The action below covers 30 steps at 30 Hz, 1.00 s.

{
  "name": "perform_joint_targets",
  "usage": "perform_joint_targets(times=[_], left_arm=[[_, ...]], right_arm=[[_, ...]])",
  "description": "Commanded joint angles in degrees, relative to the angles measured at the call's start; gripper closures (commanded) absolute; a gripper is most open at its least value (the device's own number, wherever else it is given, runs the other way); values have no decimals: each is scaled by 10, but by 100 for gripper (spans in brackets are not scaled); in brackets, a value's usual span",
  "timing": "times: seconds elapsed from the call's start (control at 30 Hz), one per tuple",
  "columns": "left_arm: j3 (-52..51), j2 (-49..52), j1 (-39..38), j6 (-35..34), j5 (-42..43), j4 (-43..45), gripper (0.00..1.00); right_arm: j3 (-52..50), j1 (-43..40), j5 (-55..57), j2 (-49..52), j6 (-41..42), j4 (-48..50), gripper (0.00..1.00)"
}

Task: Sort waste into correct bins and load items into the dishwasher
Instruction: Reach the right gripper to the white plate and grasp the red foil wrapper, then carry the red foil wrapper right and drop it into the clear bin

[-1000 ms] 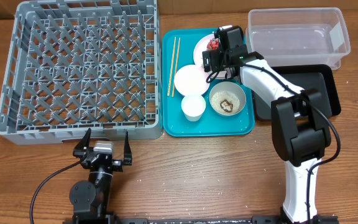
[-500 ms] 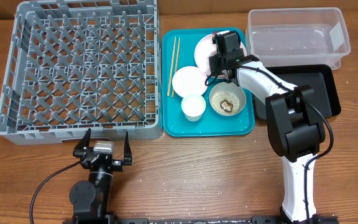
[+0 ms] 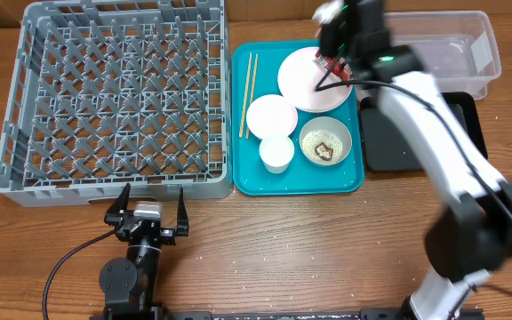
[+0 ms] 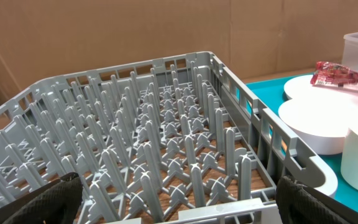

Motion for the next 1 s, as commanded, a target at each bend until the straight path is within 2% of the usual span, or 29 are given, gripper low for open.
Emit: perform_joint_targets(times=[0.0,0.1,0.23,0.27,0.3,0.33,0.37,0.5,0.6,0.67,0.77,0.87,0.97], left_arm=[[-3,-5,3,10,4,0,0],[-3,-5,3,10,4,0,0],[-3,-5,3,10,4,0,0],[-3,-5,3,10,4,0,0],[-3,-5,3,10,4,0,0],[-3,-5,3,10,4,0,0],[-3,-5,3,10,4,0,0],[-3,-5,3,10,4,0,0],[-3,-5,3,10,4,0,0],[-3,-5,3,10,4,0,0],[-3,-5,3,10,4,0,0],[-3,-5,3,10,4,0,0],[-3,-5,3,10,4,0,0]], right_arm=[[3,-56,43,-5,53,-11,96],[-2,-101,43,13,119,-12,96],[-2,-137,30,70,140,12,95],[-2,-142,27,85,140,12,77],[-2,-144,21,95,140,12,37],[-2,-144,17,98,139,12,10],[-2,-143,16,99,139,12,0],[-1,-140,-23,81,130,16,0],[-1,-120,-118,52,44,15,0],[-1,-81,-139,41,-26,-2,0],[-1,-26,-117,50,-135,-31,0],[-1,7,-74,82,-182,-40,0],[-1,11,-75,116,-189,-40,0]])
